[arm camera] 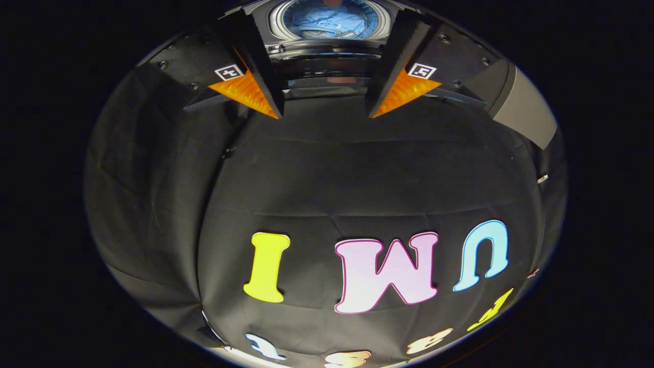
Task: Put the clothes into the washing machine and then close the washing machine lid.
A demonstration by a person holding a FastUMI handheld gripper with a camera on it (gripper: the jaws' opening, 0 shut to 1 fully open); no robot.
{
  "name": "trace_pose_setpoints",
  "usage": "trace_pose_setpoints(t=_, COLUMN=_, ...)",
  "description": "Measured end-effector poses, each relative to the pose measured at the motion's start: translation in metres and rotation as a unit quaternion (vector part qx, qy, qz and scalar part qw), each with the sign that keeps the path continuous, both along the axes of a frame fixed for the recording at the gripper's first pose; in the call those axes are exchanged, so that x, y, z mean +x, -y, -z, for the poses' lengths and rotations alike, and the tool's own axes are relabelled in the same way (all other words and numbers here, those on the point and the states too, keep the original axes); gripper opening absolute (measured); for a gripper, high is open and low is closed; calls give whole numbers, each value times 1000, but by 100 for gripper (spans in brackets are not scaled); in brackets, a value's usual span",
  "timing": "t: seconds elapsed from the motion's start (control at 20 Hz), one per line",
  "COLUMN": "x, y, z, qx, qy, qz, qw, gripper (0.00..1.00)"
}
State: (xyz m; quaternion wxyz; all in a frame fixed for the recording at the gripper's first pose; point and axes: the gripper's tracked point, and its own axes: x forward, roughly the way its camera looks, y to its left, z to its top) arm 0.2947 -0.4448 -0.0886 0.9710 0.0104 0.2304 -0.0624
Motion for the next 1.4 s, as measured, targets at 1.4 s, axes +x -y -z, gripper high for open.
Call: trace_pose_setpoints(t=1.4, x=-90, y=-8, z=5, qx=10, qy=51, qz=-21, qw=998, gripper=99)
